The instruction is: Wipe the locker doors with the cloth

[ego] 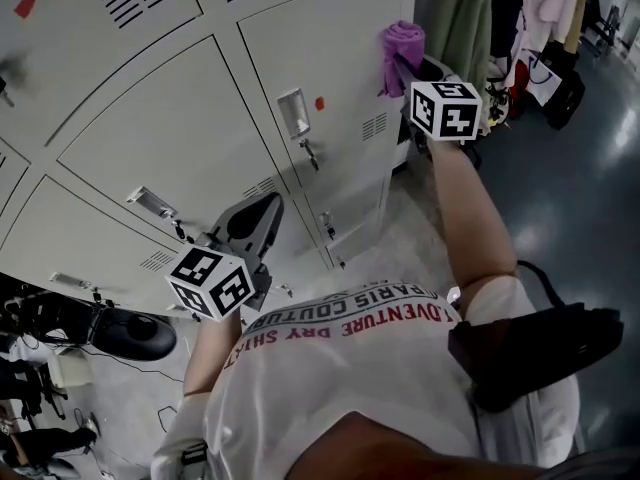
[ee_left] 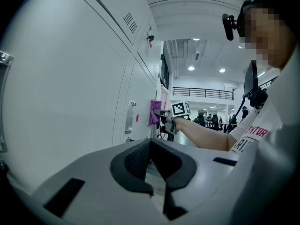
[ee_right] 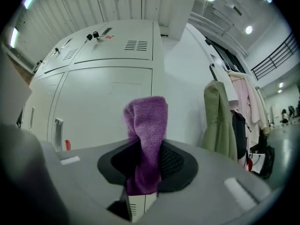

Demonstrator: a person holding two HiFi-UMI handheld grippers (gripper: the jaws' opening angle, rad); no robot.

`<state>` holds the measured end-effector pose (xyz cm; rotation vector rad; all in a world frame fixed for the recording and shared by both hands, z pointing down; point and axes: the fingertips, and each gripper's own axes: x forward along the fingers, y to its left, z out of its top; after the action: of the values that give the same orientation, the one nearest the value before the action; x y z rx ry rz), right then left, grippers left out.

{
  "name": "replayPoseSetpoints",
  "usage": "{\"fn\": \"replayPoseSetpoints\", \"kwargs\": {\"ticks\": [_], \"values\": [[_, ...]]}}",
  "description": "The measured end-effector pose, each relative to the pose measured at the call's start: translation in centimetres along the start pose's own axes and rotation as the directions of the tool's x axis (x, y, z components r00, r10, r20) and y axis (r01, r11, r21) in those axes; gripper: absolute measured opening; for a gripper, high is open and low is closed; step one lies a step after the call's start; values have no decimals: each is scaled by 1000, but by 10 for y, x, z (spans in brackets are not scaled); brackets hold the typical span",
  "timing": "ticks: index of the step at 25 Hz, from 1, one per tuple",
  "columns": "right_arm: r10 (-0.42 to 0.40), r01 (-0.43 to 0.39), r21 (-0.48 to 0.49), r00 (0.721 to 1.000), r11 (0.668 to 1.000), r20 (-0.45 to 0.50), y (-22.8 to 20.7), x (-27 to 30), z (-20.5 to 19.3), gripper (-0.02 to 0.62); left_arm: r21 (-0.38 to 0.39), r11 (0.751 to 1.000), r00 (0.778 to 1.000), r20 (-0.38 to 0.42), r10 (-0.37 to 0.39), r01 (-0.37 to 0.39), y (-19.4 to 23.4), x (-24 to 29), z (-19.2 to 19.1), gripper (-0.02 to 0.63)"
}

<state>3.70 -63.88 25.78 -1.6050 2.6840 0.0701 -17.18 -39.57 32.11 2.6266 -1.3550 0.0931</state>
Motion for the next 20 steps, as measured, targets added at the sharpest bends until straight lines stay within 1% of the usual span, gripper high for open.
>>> {"fn": "replayPoseSetpoints", "kwargs": {"ticks": [7, 11, 15, 20], "values": [[4, -4, -22, 1000, 1000, -1, -1, 0, 0, 77, 8, 1000, 1000, -10, -9, 9, -5, 6, 0, 0], [34, -32, -53, 998, 998, 44, 11, -15, 15, 78, 8, 1000, 1000, -12, -8, 8, -6, 7, 0, 0], [150, -142, -84, 984, 986, 92, 52, -31, 37, 78, 6, 1000, 1000, -11, -8, 8, -8, 9, 0, 0], [291, -277, -112, 947, 954, 137, 108, -51, 48, 78, 2, 1000, 1000, -6, -6, 6, -9, 9, -1, 0]]}}
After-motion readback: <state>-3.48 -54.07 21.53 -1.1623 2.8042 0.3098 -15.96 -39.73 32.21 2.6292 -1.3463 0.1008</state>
